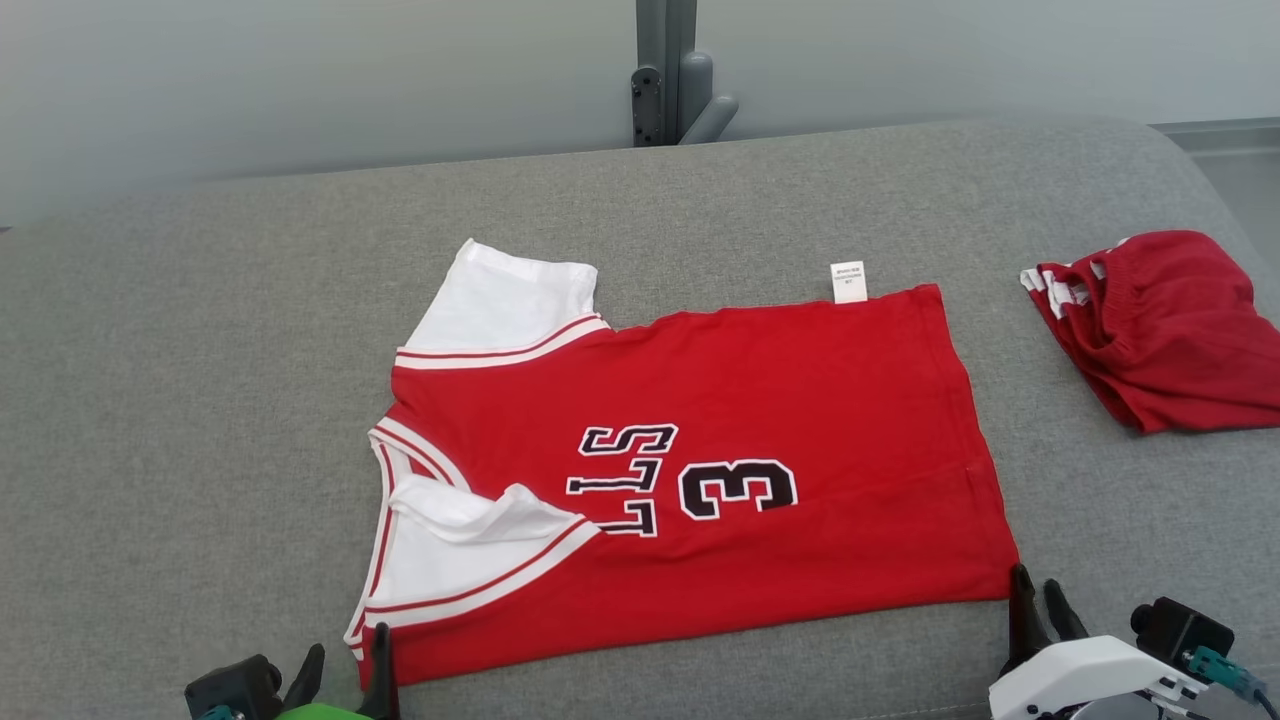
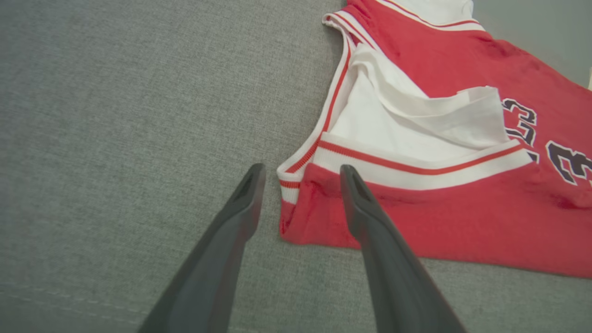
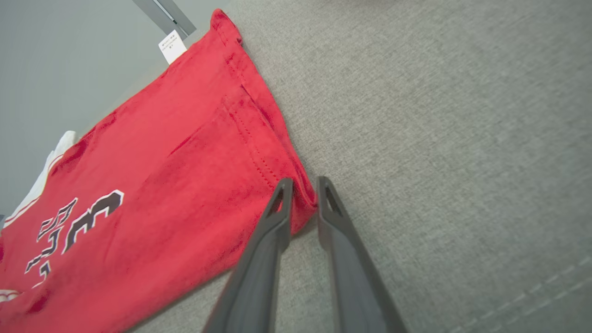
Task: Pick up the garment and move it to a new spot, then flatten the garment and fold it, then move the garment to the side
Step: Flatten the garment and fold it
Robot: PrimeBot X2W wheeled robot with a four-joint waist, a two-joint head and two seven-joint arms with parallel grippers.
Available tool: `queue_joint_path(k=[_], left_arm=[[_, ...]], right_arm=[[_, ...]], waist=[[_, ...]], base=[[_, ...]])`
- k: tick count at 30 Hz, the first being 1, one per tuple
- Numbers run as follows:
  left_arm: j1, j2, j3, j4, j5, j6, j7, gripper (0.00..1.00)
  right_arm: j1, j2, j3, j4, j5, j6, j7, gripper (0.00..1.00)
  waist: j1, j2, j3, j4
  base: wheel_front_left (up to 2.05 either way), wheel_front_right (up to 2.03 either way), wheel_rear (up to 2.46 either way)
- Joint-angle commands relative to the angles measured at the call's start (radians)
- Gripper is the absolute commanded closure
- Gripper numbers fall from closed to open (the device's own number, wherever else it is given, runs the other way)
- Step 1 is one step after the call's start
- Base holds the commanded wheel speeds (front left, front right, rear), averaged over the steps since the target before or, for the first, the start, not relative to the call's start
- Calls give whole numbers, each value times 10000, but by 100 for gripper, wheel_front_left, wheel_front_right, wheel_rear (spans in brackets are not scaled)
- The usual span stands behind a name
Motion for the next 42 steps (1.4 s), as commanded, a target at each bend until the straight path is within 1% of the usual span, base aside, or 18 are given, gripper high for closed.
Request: queue_joint_path(k=[1, 5, 9, 12, 15, 22, 28, 33, 36, 39, 42], left_arm=[[37, 75, 24, 17, -21, 52, -44, 0], [-129, 336, 123, -84, 135, 107, -188, 0], [-738, 635, 67, -264, 415, 96, -142, 0], [-1466, 867, -86, -237, 549, -70, 53, 0], [-2491, 1117, -281, -4, 793, -250, 367, 0], [-5156, 1654, -594, 1260, 1188, -675, 1134, 0], [-7131, 1957, -695, 2599, 1402, -878, 1565, 0], [-8396, 2232, -772, 3683, 1624, -953, 1786, 0], [-8968, 2319, -752, 4252, 1517, -1043, 1949, 0], [-9482, 2509, -733, 4677, 1597, -1047, 1909, 0], [-9923, 2567, -744, 5034, 1574, -1127, 1936, 0]], right_arm=[[193, -89, -127, -62, -103, -18, -21, 0], [267, -70, -427, -288, -404, -17, -31, 0], [326, -69, -718, -796, -791, -17, -13, 0], [301, -63, -860, -1368, -1166, -15, 112, 0], [152, -64, -790, -2037, -1441, -15, 384, 0], [-320, -63, -330, -3622, -1723, -15, 1110, 0], [-884, -60, 98, -4406, -1657, -15, 1344, 0], [-1321, -58, 518, -4653, -1544, -15, 1321, 0], [-1537, -57, 714, -4674, -1464, -15, 1250, 0], [-1714, -57, 865, -4643, -1386, -15, 1153, 0], [-1913, -60, 914, -4632, -1274, -15, 1038, 0]], waist=[[0, 0, 20, -39], [0, 0, 77, -162], [0, 0, 174, -354], [0, 0, 313, -540], [0, 0, 567, -782], [0, 0, 1634, -1589], [0, 0, 2709, -2222], [0, 0, 3426, -2609], [0, 0, 3761, -2784], [0, 0, 4050, -2926], [0, 0, 4354, -3023]], base=[[0, 0, 0], [0, 0, 0], [0, 0, 0], [0, 0, 0], [0, 0, 0], [0, 0, 0], [0, 0, 0], [0, 0, 0], [0, 0, 0], [0, 0, 0], [0, 0, 0]])
